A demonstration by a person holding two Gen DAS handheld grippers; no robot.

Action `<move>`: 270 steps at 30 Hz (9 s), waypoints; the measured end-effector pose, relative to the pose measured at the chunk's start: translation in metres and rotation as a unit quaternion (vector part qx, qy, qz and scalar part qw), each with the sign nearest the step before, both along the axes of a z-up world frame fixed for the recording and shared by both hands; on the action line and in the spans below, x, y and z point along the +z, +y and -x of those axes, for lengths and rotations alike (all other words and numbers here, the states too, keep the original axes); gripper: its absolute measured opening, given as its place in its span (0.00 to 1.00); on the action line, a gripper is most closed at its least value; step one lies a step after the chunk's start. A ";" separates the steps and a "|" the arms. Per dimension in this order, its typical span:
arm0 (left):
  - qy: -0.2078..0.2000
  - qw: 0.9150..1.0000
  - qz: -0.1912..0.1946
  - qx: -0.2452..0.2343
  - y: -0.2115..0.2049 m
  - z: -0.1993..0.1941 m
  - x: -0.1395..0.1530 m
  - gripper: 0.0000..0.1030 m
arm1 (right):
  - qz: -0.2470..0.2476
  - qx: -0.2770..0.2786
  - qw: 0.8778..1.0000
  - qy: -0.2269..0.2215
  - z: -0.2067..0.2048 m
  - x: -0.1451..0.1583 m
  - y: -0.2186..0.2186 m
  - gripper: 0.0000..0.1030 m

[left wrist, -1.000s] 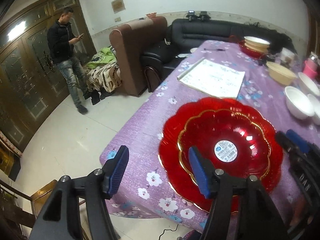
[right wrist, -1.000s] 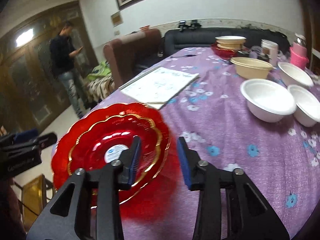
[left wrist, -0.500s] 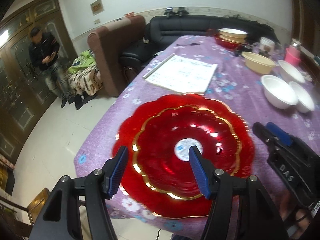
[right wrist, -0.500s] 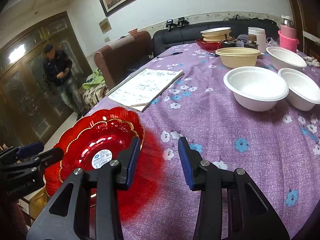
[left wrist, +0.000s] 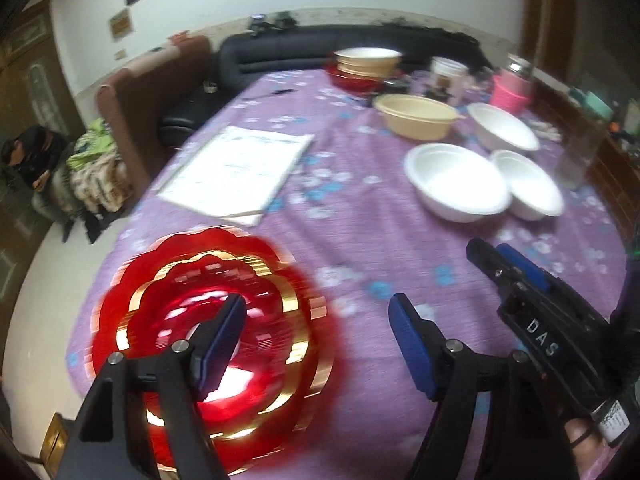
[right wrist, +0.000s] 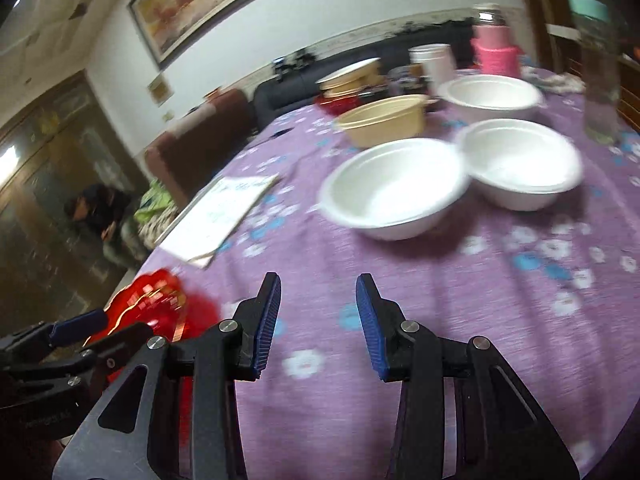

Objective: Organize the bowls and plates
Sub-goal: 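Reach the left gripper to a white foam plate and grasp its rim, then carry the white plate with the left gripper and lower it onto the red plates, then move both open grippers toward the white foam bowls, then grasp the rim of a white foam bowl with the left gripper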

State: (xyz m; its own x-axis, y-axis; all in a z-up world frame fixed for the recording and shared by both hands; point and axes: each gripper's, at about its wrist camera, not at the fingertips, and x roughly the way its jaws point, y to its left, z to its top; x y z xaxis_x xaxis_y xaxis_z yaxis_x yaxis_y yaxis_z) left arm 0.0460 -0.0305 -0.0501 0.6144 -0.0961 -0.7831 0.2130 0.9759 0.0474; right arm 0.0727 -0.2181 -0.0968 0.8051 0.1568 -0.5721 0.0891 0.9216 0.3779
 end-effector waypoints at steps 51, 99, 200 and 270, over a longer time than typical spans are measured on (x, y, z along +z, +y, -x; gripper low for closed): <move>0.198 0.934 -0.065 -0.290 -0.275 -0.193 -0.052 0.33 | -0.275 -0.068 0.952 0.116 -0.062 -0.031 -0.243 0.47; 0.089 0.991 0.080 -0.059 -0.030 -0.039 0.004 0.14 | -0.128 0.089 0.984 0.089 -0.011 0.039 -0.050 0.17; 0.057 0.998 0.035 -0.009 -0.037 -0.093 0.018 0.71 | -0.159 -0.063 0.985 0.002 -0.085 0.041 -0.127 0.65; 0.204 0.948 0.062 -0.236 -0.323 -0.286 -0.023 0.77 | -0.407 -0.157 0.899 -0.022 -0.123 -0.047 -0.290 0.67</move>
